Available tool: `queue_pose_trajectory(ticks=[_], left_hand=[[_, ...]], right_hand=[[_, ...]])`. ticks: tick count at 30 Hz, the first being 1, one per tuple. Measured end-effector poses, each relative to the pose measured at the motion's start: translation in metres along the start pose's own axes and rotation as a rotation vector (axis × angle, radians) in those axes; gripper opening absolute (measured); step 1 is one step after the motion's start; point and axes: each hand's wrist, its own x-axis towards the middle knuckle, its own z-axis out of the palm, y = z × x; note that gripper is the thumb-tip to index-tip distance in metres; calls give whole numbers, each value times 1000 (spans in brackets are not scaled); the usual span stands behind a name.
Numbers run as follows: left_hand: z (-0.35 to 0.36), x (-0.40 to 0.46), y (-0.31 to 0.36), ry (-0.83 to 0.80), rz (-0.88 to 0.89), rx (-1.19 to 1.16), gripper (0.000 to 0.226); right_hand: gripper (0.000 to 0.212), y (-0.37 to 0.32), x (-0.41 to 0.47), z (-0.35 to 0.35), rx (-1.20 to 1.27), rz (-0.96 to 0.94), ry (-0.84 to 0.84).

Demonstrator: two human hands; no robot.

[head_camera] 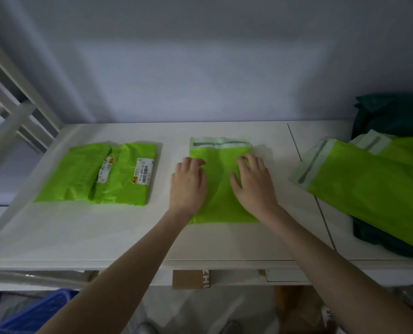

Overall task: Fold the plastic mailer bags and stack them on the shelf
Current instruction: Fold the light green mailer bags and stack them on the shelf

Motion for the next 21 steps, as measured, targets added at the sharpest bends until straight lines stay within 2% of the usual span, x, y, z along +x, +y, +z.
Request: queue_pose_trajectory(ticks=[2, 4, 8, 14, 21], left_hand=[[5, -12, 7, -149, 117, 82, 48], [10, -22, 7, -234, 189, 179, 59], [15, -29, 0, -198, 245, 237, 49], [20, -35, -3, -321, 171, 176, 76], [25, -38, -5, -313, 161, 171, 74]], right_hand=[[47, -6, -11, 8, 16, -102, -72], [48, -9, -22, 17, 4, -156, -155], [53, -5, -25, 25, -17, -152, -243], [84, -6, -28, 22, -5, -132, -356], [81, -7, -32, 25, -40, -117, -339]])
